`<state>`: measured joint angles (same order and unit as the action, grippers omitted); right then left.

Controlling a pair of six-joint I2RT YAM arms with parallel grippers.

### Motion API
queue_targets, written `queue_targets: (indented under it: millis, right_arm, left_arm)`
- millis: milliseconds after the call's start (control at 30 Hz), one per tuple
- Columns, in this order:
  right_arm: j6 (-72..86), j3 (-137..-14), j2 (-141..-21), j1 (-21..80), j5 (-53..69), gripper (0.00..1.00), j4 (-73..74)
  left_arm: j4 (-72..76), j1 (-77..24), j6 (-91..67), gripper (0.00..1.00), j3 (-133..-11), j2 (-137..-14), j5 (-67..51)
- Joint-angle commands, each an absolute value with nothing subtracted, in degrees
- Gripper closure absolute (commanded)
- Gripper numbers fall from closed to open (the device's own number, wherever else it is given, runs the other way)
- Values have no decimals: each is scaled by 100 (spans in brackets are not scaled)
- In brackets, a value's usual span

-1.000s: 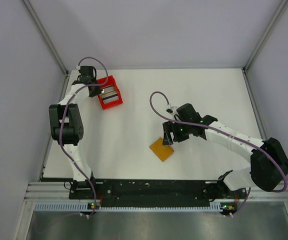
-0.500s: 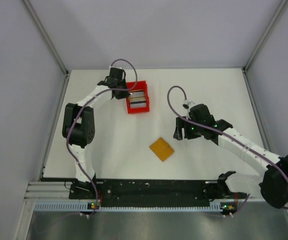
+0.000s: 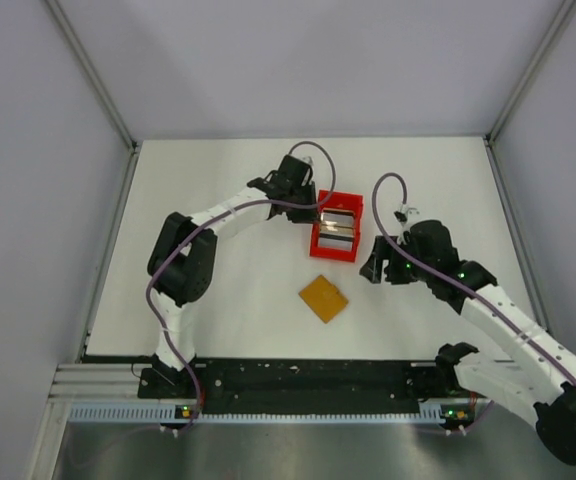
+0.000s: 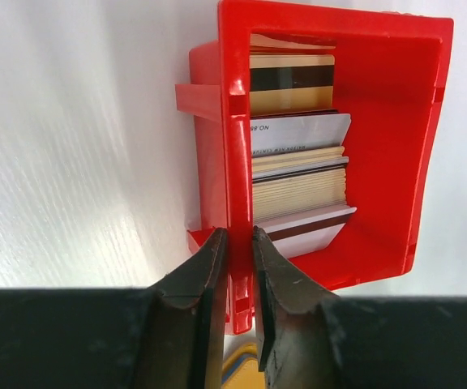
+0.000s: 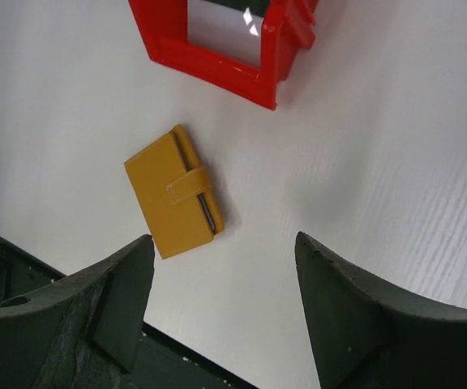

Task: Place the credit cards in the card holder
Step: Move the storage box to the center of the board, then open the card holder at the center of the board.

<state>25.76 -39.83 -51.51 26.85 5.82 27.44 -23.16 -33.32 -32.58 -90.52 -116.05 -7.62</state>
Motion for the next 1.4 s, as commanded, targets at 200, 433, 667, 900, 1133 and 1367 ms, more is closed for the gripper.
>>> queue_targets:
  millis: [200, 433, 667, 900, 1133, 1367]
  right_arm:
    - [2646, -3463, -6107, 2672, 2504, 31, 1733]
    - [2716, -3559, -7196, 2935, 2707, 30, 1011]
    - [2540, -3691, -8041, 3217, 2074, 27, 817]
    - [2575, -3885, -8604, 3629, 2136, 41, 782]
    - [2663, -3779, -8666, 3832, 2004, 82, 729]
    - [2619, -4025, -7921, 4086, 1627, 100, 887]
  left_arm:
    - [-2250, -3191, -3498, 44, -8965, -11189, -519]
    - [-2742, -3041, -3428, 33, -8334, -10276, 165]
    - [-2453, -3023, -3779, 29, -6093, -8483, 466]
    - [-2443, -3023, -4060, 28, -4914, -7419, 439]
    - [-2496, -3023, -4104, 28, -4649, -7137, 466]
    - [-2452, -3023, -4043, 28, -4720, -7154, 352]
